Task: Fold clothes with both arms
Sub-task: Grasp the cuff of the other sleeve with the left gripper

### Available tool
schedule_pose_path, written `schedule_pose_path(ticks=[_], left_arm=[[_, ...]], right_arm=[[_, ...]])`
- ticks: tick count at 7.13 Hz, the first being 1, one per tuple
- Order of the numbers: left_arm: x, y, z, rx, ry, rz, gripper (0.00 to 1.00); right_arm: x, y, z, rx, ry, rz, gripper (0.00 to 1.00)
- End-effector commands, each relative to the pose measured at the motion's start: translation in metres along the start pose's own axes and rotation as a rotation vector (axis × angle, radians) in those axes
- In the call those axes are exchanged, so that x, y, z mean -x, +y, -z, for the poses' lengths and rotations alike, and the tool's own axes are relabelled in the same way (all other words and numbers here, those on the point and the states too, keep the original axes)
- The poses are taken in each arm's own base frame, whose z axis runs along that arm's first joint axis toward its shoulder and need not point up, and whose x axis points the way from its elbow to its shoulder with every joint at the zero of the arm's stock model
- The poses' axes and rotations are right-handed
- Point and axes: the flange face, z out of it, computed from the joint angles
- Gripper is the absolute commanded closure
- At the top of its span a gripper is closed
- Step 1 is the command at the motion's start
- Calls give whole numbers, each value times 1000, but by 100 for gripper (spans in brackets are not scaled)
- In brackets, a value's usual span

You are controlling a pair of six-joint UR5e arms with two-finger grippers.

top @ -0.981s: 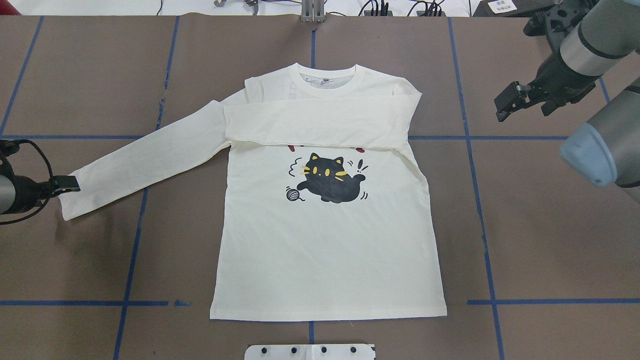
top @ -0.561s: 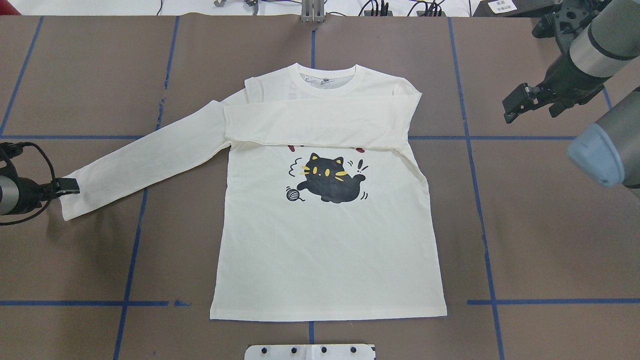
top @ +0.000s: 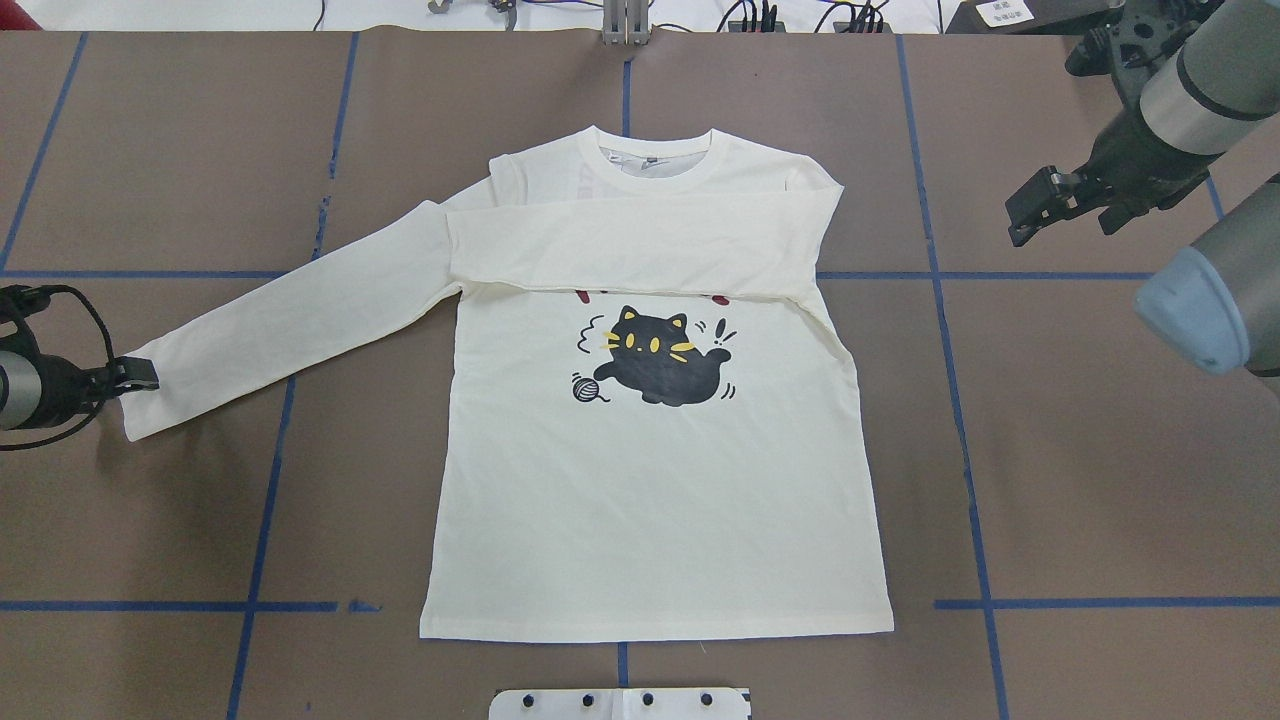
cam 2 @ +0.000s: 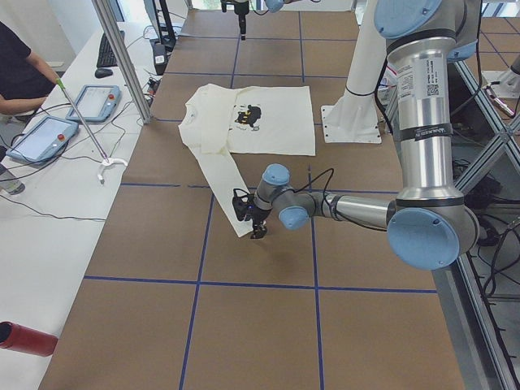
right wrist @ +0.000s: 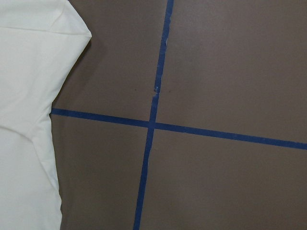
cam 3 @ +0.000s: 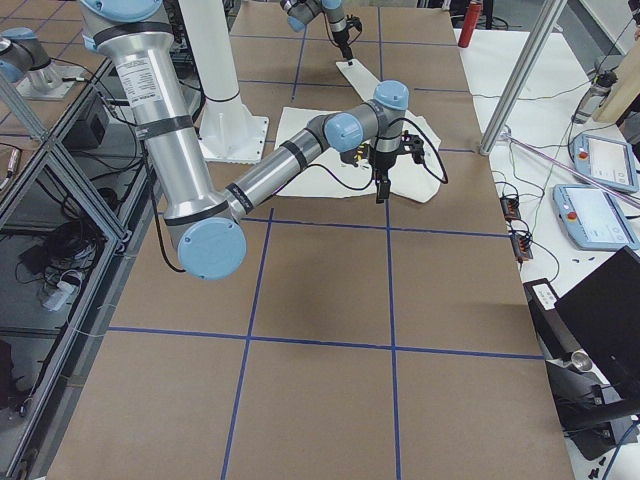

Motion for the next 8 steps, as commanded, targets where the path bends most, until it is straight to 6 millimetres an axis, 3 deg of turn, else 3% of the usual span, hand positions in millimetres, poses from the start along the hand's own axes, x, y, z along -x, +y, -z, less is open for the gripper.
schedule_pose_path(ticks=[1,4,8], left_arm=[[-3,0,2,1,6,-1,37],[-5,1,3,1,11,0,54],[-5,1,4,2,12,3,62]], right_arm=[[0,0,0,0,0,0,0],[-1,0,0,1,2,-3,0],[-1,0,0,1,2,-4,0]])
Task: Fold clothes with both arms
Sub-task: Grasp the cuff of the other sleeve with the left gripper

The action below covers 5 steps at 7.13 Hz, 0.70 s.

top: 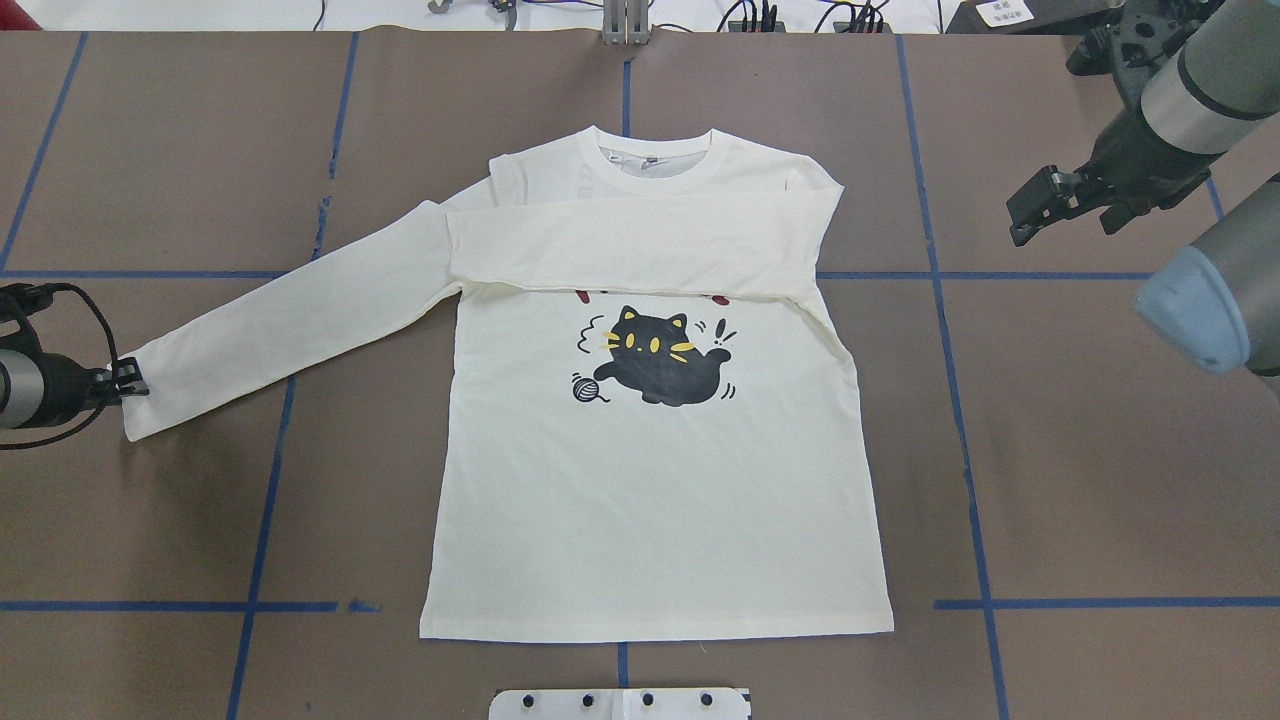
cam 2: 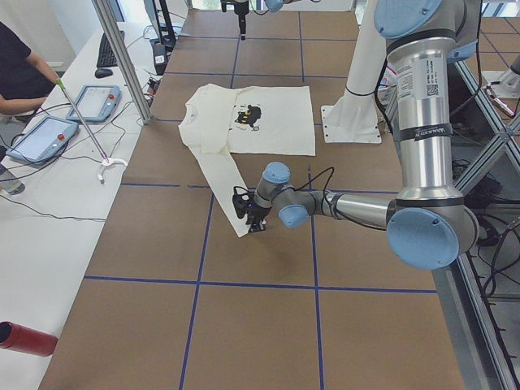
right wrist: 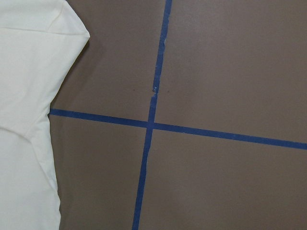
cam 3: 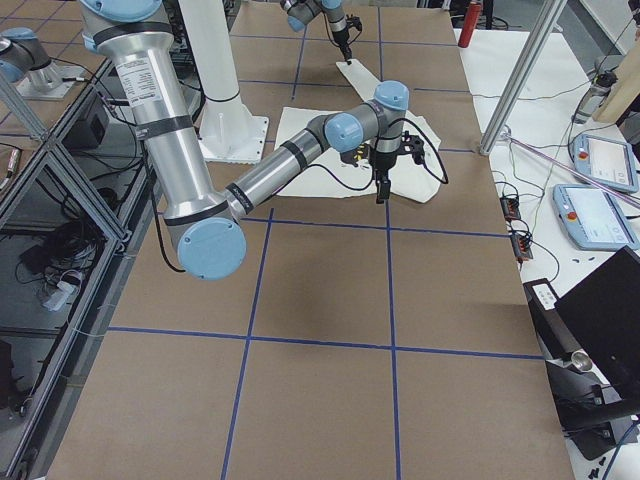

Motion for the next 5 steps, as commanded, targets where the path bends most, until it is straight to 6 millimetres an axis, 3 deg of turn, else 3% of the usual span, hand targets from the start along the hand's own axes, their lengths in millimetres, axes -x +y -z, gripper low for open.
schedule_pose_path(ticks=[1,5], left_arm=[[-1,3,-1,5,1,-1,64],[-7,3,-1,6,9,0,97]], right_arm=[[0,0,0,0,0,-1,0],[0,0,0,0,0,-1,0]])
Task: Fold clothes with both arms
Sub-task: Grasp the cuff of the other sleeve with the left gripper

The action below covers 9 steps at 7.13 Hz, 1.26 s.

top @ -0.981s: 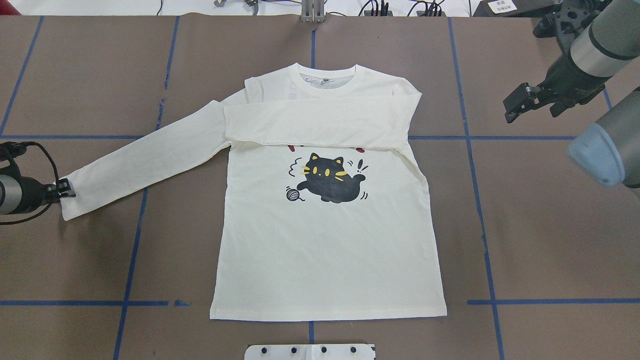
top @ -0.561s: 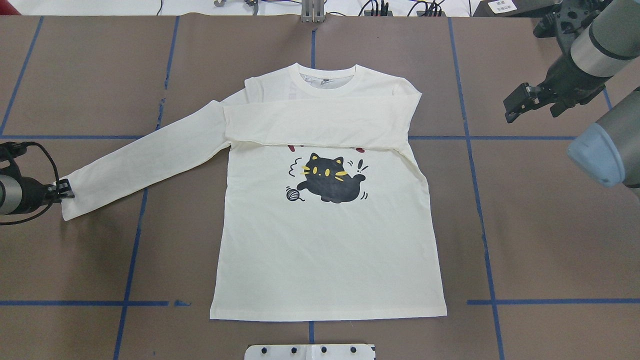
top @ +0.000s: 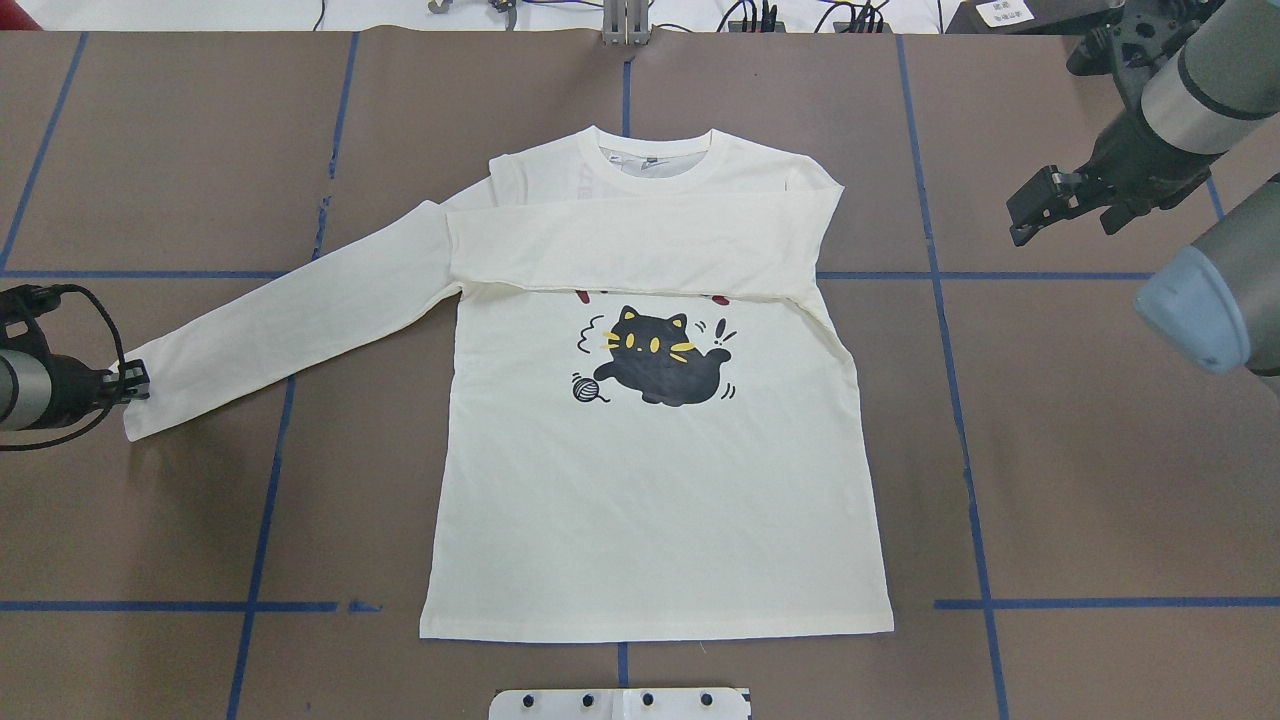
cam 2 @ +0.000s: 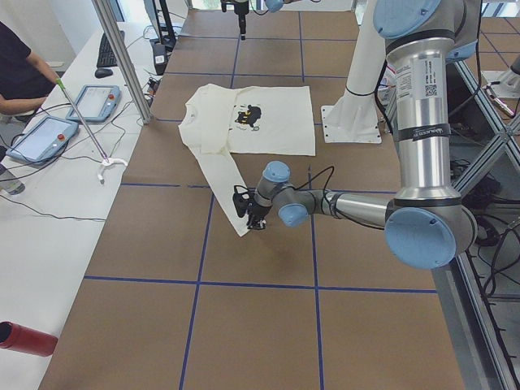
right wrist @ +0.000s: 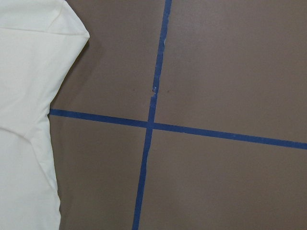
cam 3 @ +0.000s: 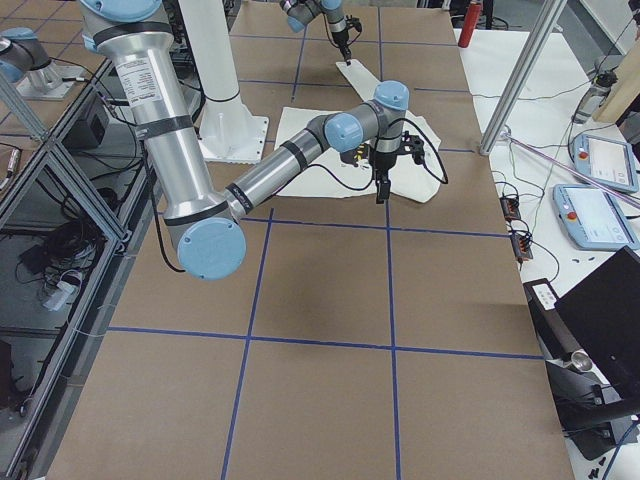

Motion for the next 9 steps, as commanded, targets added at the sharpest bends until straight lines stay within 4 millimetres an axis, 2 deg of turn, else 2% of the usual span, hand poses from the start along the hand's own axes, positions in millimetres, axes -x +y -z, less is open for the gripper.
schedule_pose_path(ticks=[1,2,4,5,6,7,8,9], left_arm=[[-3,0,2,2,7,-1,100],[-4,1,3,7,10,-2,100],[-35,4,42,14,91,-13,100],[-48,7,56,52,118,-22,100],[-55,4,61,48,134,-27,100],[-85,-8,65,32,149,-22,100],[-156,-40,79,8,117,-7,100],[-243,-58,104,-1,74,-64,100]], right_arm=[[-1,0,1,-1,0,0,0],[-3,-1,2,-3,1,-4,0],[-20,1,4,-1,3,-30,0],[-34,3,4,4,6,-53,0],[-56,8,3,6,18,-84,0],[-77,19,2,13,31,-99,0],[-104,35,-2,26,49,-89,0],[-126,45,-5,38,63,-88,0]])
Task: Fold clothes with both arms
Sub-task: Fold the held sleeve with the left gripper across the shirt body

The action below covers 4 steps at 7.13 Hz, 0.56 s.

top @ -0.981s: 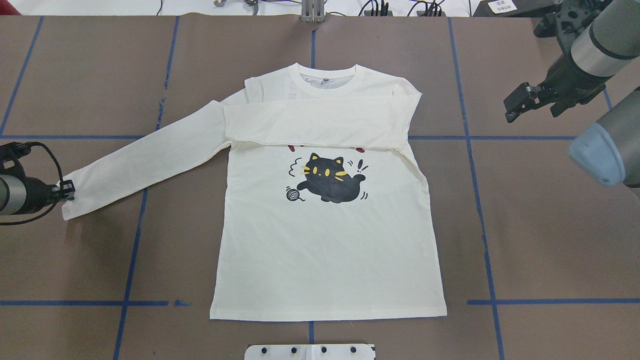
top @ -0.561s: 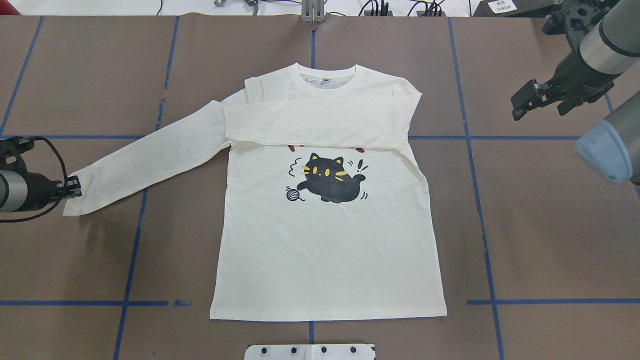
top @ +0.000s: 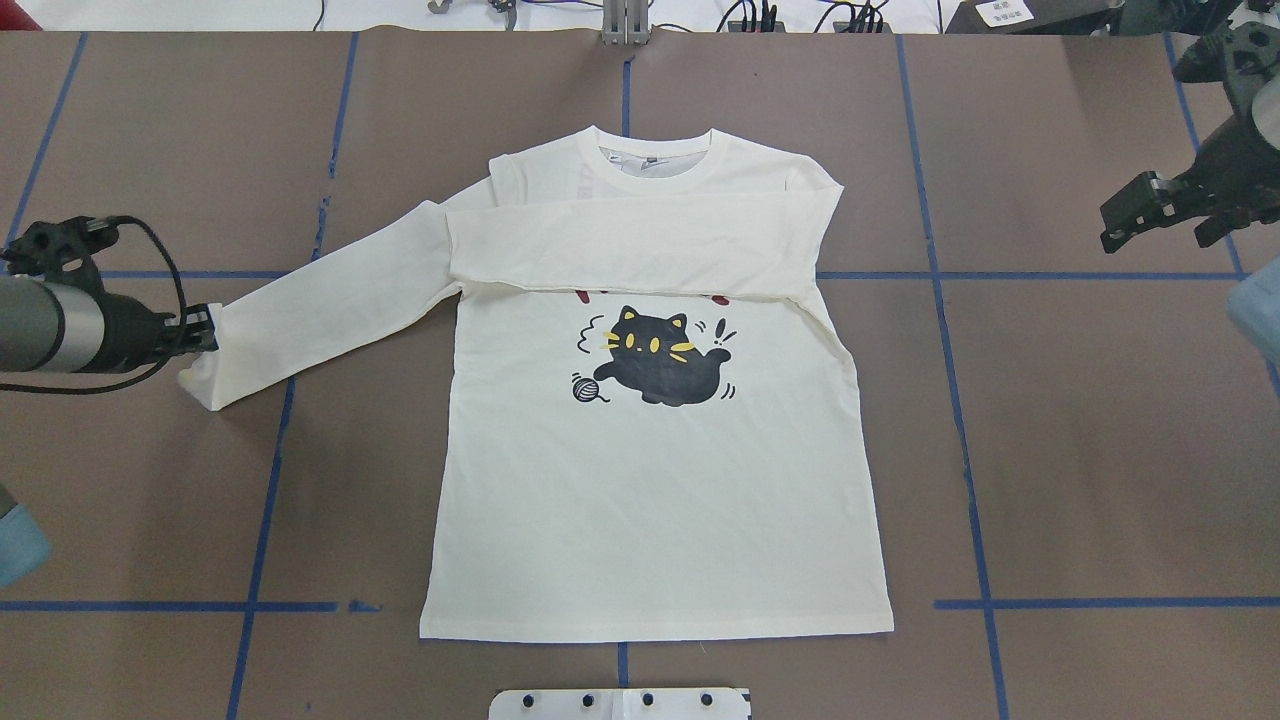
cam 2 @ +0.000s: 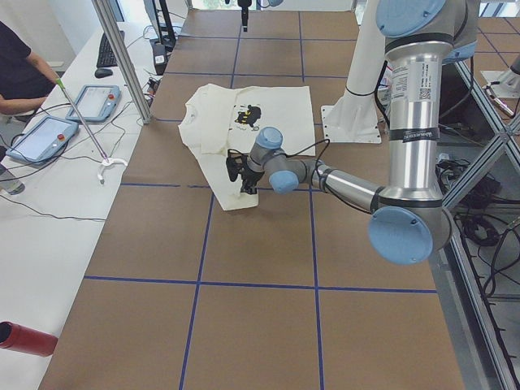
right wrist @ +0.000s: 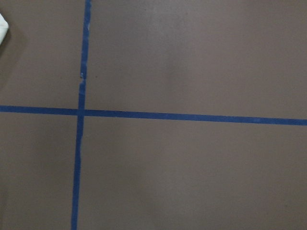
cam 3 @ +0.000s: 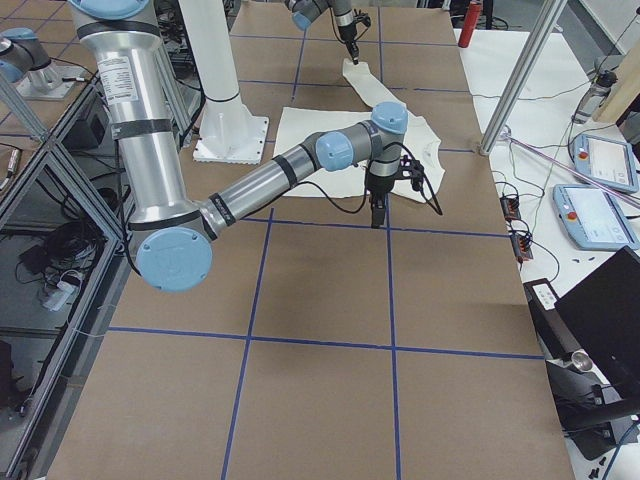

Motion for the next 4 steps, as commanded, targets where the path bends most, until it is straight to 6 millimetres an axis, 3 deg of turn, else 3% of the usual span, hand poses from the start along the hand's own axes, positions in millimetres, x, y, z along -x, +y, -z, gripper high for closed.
schedule_pose_path(ticks=[1,3,4], left_arm=[[-158,-43,45,-23,-43,-42,100],[-246,-55,83,-50,71,-71,100],[-316,-60,119,-68,162,-84,100]], right_arm=[[-57,22,-9,27,34,3,0],[-83,32,-15,35,45,-22,0],[-90,36,-22,29,41,-21,0]])
